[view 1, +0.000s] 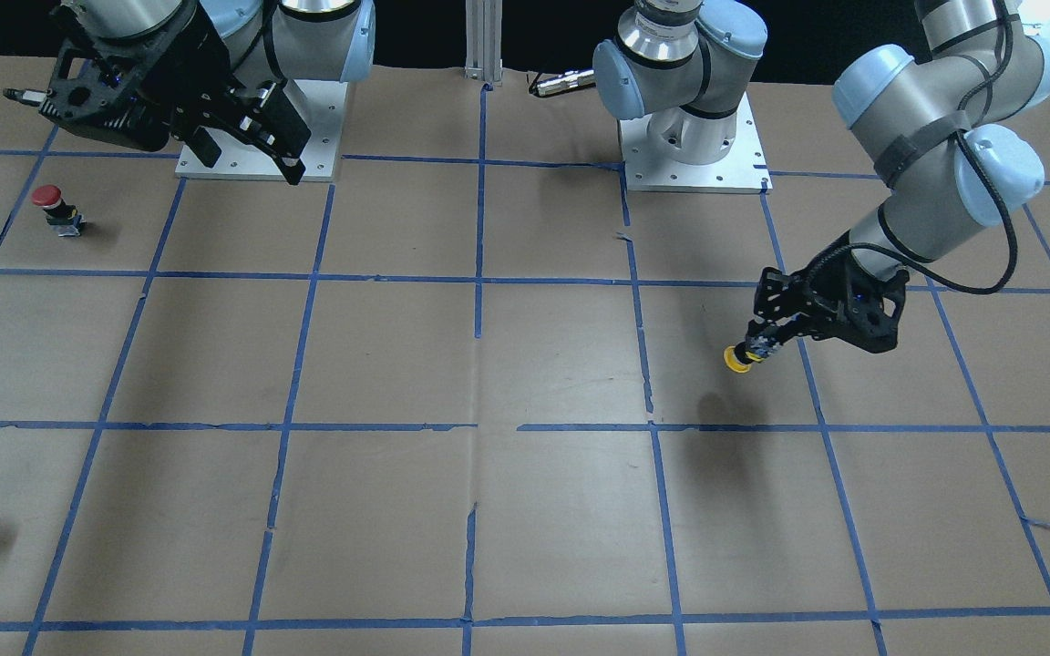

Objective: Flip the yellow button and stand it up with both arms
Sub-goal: 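Lift the yellow button toward the right gripper while the right gripper opens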

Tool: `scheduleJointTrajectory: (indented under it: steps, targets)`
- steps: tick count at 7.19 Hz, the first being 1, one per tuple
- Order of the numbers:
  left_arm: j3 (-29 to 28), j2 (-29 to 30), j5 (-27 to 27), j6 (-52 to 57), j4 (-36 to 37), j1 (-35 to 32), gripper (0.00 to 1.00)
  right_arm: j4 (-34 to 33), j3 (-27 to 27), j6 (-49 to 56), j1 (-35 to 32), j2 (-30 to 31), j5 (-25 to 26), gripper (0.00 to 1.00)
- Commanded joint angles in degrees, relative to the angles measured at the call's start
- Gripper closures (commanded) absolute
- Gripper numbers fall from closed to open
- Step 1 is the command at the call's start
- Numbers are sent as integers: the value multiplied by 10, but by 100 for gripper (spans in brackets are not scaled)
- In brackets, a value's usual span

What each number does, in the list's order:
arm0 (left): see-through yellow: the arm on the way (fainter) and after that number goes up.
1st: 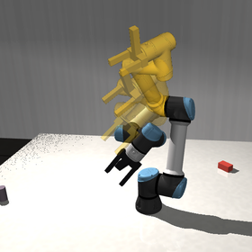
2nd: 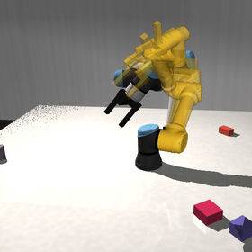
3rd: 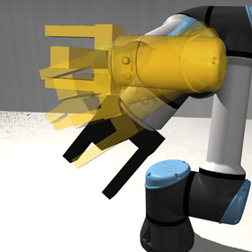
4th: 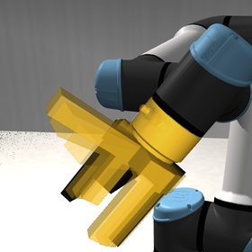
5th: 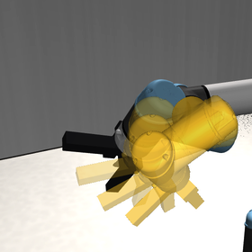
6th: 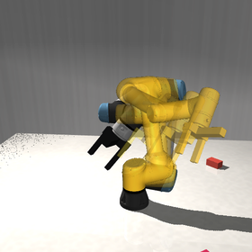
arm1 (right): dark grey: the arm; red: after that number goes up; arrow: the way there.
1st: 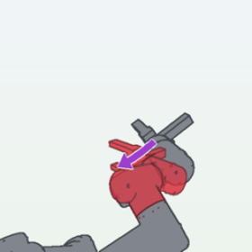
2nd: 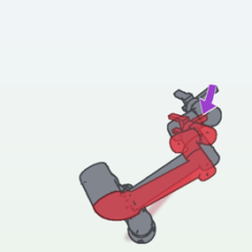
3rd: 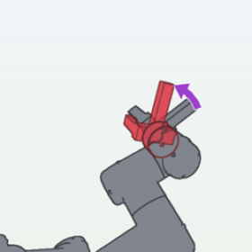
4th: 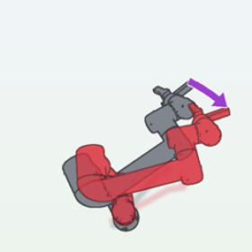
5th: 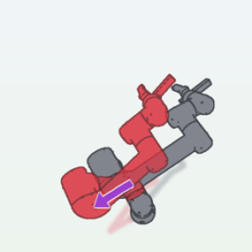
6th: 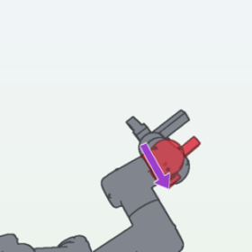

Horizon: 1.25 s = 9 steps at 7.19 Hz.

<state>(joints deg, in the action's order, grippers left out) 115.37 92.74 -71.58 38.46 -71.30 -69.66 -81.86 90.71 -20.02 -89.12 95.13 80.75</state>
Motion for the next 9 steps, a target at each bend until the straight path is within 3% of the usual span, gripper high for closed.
scheduleJointTrajectory:
  steps: [1, 4, 6, 8, 9]
  targets:
    - [-1, -17, 229, -26, -83, -78, 91, -1, 0, -124, 4, -1, -26, 0]
    - [-1, -30, 449, -140, -73, -178, 91, 6, 3, -186, 79, -4, -191, 0]
    - [-1, -57, 553, -220, 7, -197, 91, 50, 6, -244, 107, -6, -287, 0]
    - [-1, -56, 594, -294, 104, -208, 91, 107, 27, -245, 124, -5, -375, 0]
    - [-1, -55, 599, -311, 147, -217, 91, 109, 34, -249, 124, -4, -379, 0]
